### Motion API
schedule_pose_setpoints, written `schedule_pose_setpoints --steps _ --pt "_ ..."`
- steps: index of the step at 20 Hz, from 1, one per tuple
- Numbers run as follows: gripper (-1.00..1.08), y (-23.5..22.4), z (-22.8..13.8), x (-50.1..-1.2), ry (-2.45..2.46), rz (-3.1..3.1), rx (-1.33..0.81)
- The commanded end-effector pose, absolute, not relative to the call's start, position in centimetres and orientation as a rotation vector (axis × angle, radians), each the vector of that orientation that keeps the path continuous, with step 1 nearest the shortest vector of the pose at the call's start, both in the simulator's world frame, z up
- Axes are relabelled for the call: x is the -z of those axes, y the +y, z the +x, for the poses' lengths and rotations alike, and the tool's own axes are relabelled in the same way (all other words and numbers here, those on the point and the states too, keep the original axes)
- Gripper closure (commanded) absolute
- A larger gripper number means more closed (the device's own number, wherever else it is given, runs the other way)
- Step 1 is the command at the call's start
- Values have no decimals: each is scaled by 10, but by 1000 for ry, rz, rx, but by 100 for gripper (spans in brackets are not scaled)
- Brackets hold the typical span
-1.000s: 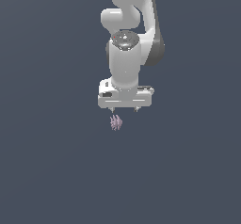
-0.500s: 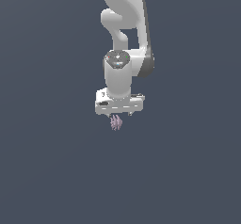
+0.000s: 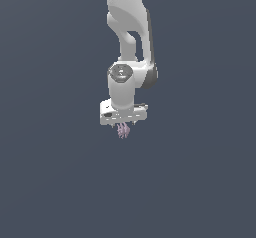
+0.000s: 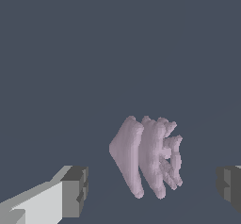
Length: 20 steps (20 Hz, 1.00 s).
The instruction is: Pick up the object and move it to a goal position.
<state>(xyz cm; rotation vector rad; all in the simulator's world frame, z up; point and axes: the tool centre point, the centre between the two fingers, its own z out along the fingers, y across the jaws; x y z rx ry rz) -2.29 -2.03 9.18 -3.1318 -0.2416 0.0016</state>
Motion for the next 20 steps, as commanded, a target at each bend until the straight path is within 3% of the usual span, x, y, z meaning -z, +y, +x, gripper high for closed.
schedule_pose_setpoints --steps 1,19,20 --pt "-92 -20 -23 -92 -242 -3132 -2" --pt "-92 -21 -23 -40 -247 -3132 0" --pt "108 -21 -23 -40 -247 -3132 0"
